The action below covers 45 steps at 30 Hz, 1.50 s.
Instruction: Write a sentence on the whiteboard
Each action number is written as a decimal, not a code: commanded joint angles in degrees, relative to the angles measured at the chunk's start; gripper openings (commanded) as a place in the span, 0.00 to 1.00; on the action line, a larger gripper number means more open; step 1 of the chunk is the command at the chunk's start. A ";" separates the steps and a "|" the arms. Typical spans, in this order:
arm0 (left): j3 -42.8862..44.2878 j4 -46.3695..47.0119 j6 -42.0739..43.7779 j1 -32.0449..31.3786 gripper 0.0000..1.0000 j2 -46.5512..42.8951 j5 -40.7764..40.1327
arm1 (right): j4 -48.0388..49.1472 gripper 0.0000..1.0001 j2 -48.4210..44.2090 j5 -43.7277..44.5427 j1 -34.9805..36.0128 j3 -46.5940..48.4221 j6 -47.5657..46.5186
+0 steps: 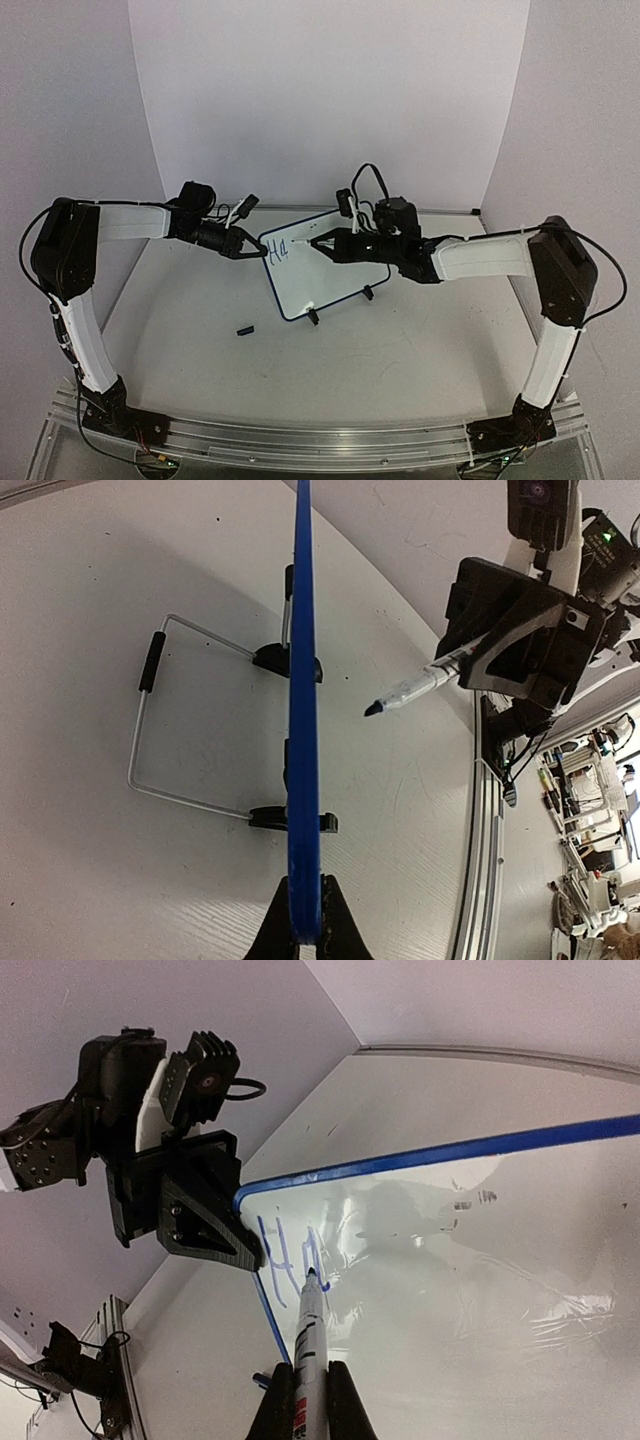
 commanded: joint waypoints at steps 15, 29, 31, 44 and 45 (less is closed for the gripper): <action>1.61 -3.32 3.36 -0.70 0.00 -2.05 -3.13 | 1.46 0.00 -6.62 -5.21 -0.68 -2.44 -3.77; 1.78 -3.82 3.65 -1.06 0.00 -2.07 -3.98 | 1.57 0.00 -0.78 -5.67 -1.11 1.62 -3.75; 1.77 -3.82 3.67 -1.14 0.00 -2.03 -4.07 | 1.57 0.00 -0.19 -4.92 -1.10 1.82 -3.66; 1.90 -4.00 3.87 -1.15 0.00 -1.23 -4.43 | 0.52 0.00 2.68 -3.35 -1.16 5.04 -4.27; 1.89 -4.00 3.88 -1.15 0.00 -1.23 -4.46 | 0.21 0.00 3.00 -3.23 -1.14 5.45 -4.31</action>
